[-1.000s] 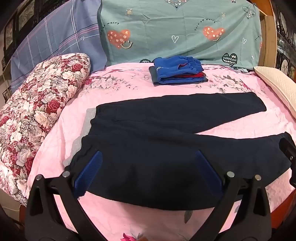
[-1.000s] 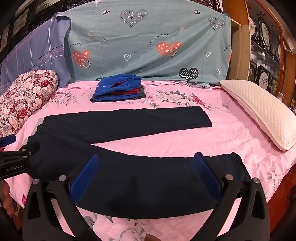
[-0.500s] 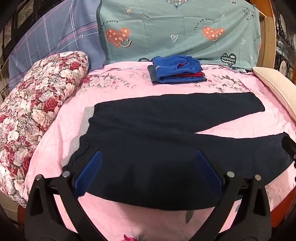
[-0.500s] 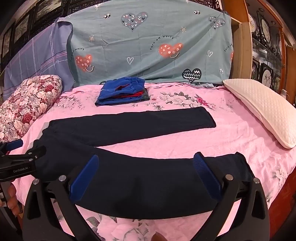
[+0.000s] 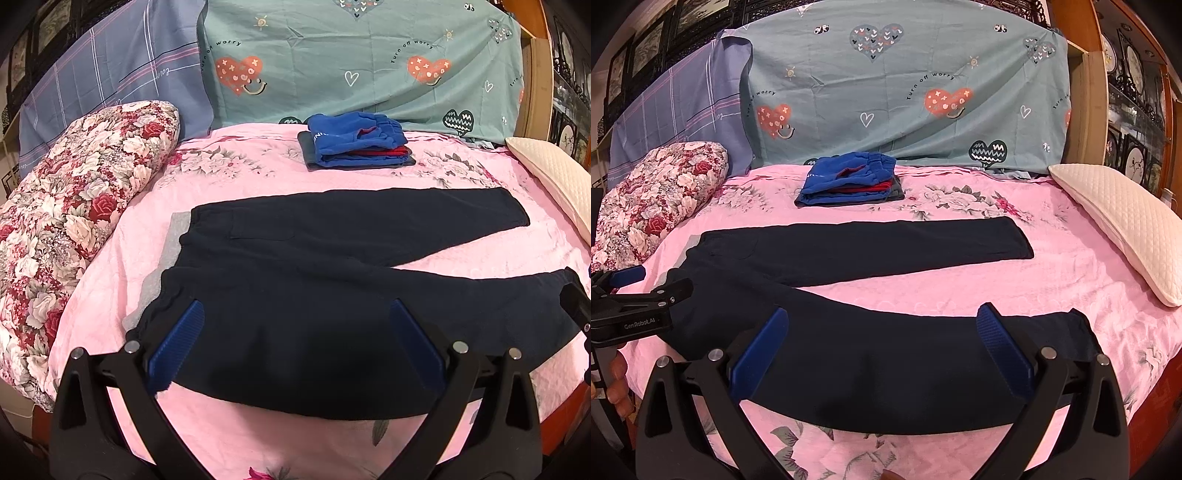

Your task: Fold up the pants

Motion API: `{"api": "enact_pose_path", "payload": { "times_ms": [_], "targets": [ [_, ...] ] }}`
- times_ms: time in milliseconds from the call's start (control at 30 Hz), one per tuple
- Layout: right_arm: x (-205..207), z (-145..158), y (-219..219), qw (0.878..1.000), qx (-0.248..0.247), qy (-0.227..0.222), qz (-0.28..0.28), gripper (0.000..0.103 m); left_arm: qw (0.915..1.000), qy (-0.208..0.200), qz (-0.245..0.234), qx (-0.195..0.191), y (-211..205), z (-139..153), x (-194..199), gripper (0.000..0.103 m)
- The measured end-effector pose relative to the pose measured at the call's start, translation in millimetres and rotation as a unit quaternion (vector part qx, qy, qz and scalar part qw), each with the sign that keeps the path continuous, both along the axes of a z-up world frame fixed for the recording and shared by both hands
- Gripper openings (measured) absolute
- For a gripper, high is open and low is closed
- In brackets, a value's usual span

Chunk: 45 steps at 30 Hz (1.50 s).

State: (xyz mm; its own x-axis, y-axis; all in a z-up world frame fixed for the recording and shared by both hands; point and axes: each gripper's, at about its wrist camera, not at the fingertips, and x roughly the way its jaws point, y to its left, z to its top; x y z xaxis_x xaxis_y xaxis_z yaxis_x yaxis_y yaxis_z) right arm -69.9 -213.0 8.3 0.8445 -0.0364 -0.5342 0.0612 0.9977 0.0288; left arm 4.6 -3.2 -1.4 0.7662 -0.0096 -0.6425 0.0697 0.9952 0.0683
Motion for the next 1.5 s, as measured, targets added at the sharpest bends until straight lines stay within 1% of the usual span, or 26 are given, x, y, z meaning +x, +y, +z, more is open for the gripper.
{"api": "enact_pose_path", "payload": {
  "times_ms": [133, 500, 767, 1500],
  "targets": [
    [-3, 2, 1, 1.0, 0.0, -0.007, 0.005, 0.102, 1.0, 0.0, -0.001, -0.002, 2, 0, 1, 0.101],
    [-4, 1, 0, 1.0, 0.009, -0.006, 0.011, 0.102, 1.0, -0.001, -0.003, -0.002, 2, -1, 0, 0.101],
    [-3, 1, 2, 1.0, -0.002, -0.003, 0.012, 0.102, 1.0, 0.001, -0.001, -0.008, 7, -4, 0, 0.101],
    [-1, -2, 5, 1.0, -0.004, 0.002, 0.006, 0.102, 1.0, 0.002, -0.003, -0.008, 14, -6, 1, 0.101]
  ]
}}
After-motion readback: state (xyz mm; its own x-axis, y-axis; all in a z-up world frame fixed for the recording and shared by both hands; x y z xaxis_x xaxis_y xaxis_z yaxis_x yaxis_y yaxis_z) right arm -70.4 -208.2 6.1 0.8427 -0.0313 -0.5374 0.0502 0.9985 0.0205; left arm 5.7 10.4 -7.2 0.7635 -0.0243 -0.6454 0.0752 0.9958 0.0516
